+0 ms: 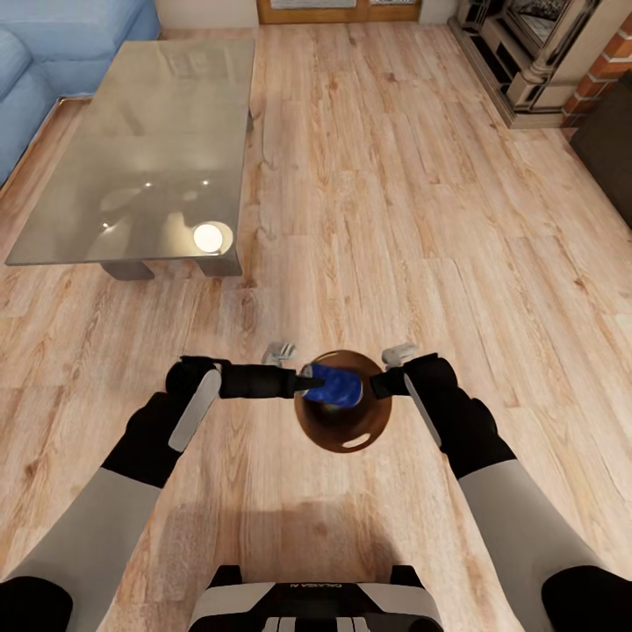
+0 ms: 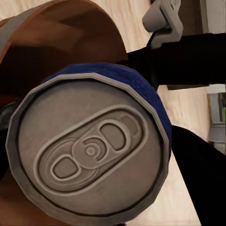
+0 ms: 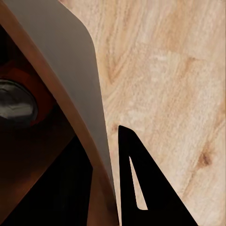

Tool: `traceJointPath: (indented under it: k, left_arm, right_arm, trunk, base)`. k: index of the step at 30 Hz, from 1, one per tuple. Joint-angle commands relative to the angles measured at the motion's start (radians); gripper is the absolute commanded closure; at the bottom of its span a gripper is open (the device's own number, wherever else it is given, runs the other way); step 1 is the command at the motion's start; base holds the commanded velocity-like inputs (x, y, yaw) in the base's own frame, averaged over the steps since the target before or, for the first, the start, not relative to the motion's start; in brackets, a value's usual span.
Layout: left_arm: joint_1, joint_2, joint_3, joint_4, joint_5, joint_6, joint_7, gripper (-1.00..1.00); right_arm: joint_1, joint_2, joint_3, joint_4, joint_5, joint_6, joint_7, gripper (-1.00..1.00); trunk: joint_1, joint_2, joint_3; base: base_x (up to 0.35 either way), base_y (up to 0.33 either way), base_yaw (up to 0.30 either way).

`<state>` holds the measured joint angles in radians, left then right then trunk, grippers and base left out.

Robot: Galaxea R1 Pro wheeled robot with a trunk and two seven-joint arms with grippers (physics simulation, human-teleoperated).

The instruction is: Put the three can of soda from the living room inside the tash can in the kitchen.

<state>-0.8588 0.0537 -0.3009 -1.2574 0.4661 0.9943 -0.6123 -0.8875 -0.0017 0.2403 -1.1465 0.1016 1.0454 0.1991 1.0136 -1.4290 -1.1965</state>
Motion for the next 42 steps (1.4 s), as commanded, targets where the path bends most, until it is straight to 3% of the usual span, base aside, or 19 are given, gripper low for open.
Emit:
traceJointPath:
  k: [1, 4, 8, 13, 19, 22, 25, 28, 42]
  left_arm:
    - [0.0, 0.0, -0.003, 0.0, -0.009, -0.002, 0.006, 1.0]
    - [0.005, -0.007, -0.021, 0.001, -0.134, -0.027, 0.037, 1.0]
    - [0.007, -0.016, -0.029, 0.002, -0.18, -0.058, 0.095, 1.0]
    - [0.008, -0.022, -0.042, 0.031, -0.185, -0.097, 0.13, 1.0]
    - [0.009, -0.065, -0.086, 0.081, -0.189, -0.128, 0.155, 1.0]
    - [0.009, -0.086, -0.101, 0.096, -0.19, -0.137, 0.165, 1.0]
    - [0.009, -0.108, -0.166, 0.108, -0.189, -0.139, 0.195, 1.0]
    - [0.009, -0.116, -0.184, 0.113, -0.188, -0.139, 0.204, 1.0]
    - [0.009, -0.129, -0.194, 0.14, -0.19, -0.14, 0.234, 1.0]
  right_arm:
    - [0.0, 0.001, 0.0, 0.0, -0.027, 0.002, 0.003, 1.0]
    - [-0.001, 0.005, 0.001, -0.001, -0.026, 0.002, 0.003, 1.0]
    - [-0.001, 0.011, 0.002, -0.001, -0.026, 0.002, 0.003, 1.0]
    - [-0.001, 0.014, 0.003, -0.001, -0.026, 0.002, 0.003, 1.0]
    - [-0.001, 0.017, 0.004, 0.0, -0.026, 0.002, 0.003, 1.0]
    - [-0.002, 0.034, 0.006, 0.0, -0.026, 0.002, 0.003, 1.0]
    - [-0.002, 0.042, 0.009, 0.001, -0.025, 0.002, 0.002, 1.0]
    - [-0.001, 0.044, 0.009, 0.001, -0.025, 0.002, 0.002, 1.0]
    - [-0.001, 0.044, 0.011, 0.002, -0.025, 0.002, 0.002, 1.0]
  trunk:
    - [0.0, 0.0, 0.0]
    - [0.0, 0.0, 0.0]
    - [0.0, 0.0, 0.0]
    - [0.0, 0.0, 0.0]
    - [0.0, 0.0, 0.0]
    - [0.0, 0.0, 0.0]
    - [0.0, 0.0, 0.0]
    - [0.0, 0.0, 0.0]
    - [0.0, 0.0, 0.0]
  base:
    - [0.0, 0.0, 0.0]
    - [0.0, 0.0, 0.0]
    - [0.0, 0.0, 0.0]
    - [0.0, 0.0, 0.0]
    - [0.0, 0.0, 0.0]
    - [0.0, 0.0, 0.0]
    - [0.0, 0.0, 0.0]
    - [0.0, 0.0, 0.0]
    - [0.0, 0.0, 0.0]
